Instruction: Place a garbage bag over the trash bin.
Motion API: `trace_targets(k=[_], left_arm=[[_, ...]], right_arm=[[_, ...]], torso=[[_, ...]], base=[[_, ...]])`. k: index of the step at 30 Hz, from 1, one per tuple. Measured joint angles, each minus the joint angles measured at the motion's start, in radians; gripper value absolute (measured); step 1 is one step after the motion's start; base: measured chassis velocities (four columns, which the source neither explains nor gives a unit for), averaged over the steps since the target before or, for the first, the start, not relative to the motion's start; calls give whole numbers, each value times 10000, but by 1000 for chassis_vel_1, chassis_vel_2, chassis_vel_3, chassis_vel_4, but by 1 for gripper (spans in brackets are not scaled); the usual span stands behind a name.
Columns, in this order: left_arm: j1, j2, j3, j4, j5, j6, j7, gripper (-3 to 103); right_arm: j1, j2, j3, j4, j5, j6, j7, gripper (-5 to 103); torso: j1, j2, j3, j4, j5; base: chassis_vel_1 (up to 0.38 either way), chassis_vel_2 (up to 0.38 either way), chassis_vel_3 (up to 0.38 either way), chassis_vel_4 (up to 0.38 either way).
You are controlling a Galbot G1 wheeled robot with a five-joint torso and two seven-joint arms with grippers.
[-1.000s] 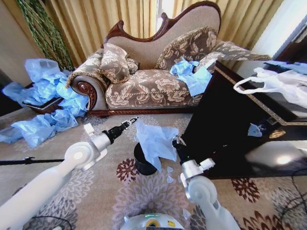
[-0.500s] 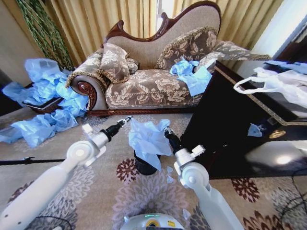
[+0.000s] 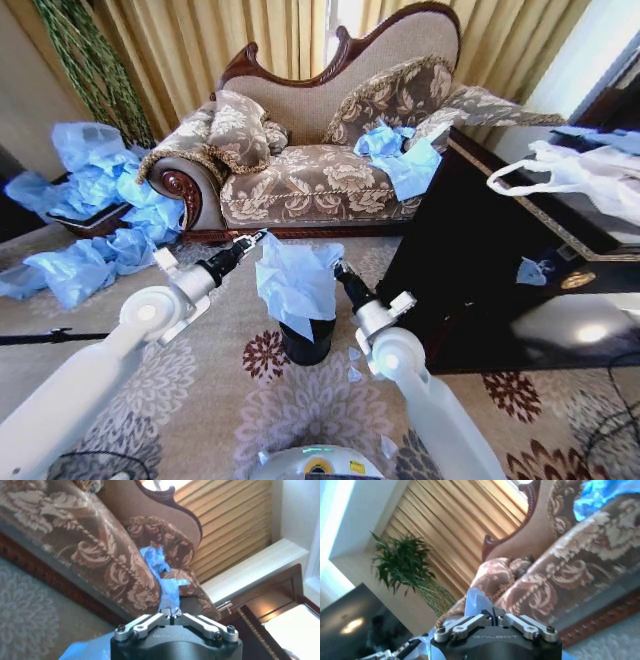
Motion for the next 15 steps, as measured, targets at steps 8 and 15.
trace_targets(k=[8,15], left_arm=[[1204,-30,-321,-598,53,74,-67,0],[3426,-249,-2431,-1702,-324,106,-217,0]], right_arm=[[-1572,-52,160,637,-346,122,-147,0],[-2458,-58,108,1280,-338,112,-104,0]], torso=[[-1,1,-1,-3,2],[-1,1,-2,0,1]], base=[[0,0,0,0],[0,0,0,0]])
